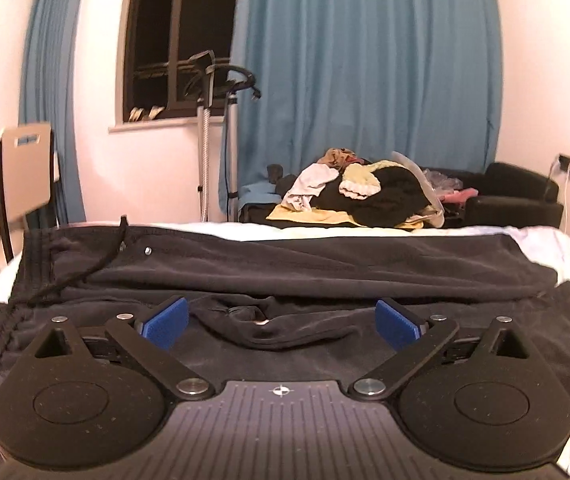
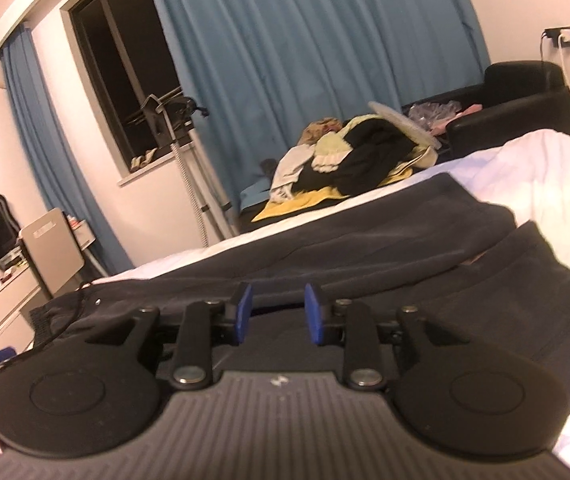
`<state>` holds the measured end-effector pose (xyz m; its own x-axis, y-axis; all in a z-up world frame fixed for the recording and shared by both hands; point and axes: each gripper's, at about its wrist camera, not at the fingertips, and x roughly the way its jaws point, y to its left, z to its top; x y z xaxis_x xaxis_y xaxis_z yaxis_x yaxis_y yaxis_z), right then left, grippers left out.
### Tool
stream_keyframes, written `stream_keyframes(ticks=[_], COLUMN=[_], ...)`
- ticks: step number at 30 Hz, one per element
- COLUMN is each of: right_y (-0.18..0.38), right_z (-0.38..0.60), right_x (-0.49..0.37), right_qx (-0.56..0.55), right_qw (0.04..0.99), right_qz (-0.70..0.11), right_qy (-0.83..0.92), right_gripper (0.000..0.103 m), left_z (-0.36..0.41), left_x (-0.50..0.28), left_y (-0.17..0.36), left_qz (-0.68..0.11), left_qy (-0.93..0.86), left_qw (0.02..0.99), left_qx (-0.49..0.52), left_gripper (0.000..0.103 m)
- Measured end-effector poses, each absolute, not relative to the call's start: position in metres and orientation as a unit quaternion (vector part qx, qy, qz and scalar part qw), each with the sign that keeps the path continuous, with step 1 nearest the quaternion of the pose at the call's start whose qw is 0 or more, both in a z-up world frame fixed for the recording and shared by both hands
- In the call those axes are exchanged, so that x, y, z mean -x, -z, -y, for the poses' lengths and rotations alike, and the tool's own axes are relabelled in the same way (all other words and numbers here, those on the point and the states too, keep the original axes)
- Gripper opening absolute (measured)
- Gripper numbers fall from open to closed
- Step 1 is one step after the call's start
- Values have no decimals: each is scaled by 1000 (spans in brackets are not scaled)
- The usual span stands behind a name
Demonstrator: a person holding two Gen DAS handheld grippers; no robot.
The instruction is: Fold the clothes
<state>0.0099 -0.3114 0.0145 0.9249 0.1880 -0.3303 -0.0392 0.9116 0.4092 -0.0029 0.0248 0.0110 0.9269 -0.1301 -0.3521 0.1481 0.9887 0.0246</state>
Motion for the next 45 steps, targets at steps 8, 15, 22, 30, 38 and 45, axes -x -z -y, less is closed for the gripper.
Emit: stream_keyframes(ticks=[8,15,22,30,38,45], right_y=[-8,-5,-5,0,-4,-13], right_z=[297,292,291,294,313,335], right_x=[-24,-28,-27,-29,-27,-17], right_qx=[-168,-162,-156,-165,-201,-252], right_qw=[963,962,963,964,958,952], right_qz=[-204,-212,-211,-202,-197,-171], right_qy=[-52,-66,-62,-53,-43,-28], right_gripper=[53,53,58,80,93,103], left_z=[-7,-6,-5,-17,-95,-203], left_x=[-4,-8,-5,-13,31,70], left_y=[4,11,12,12,-43,-68], left_qz=[-190,-200,-199,-211,-132,-160], left_qy=[81,87,87,91,34,-16], left_qw=[977,974,974,973,986,976], left_qx=[-59,-63,-66,-14,97,147], left_gripper=[103,103,103,103,103,103])
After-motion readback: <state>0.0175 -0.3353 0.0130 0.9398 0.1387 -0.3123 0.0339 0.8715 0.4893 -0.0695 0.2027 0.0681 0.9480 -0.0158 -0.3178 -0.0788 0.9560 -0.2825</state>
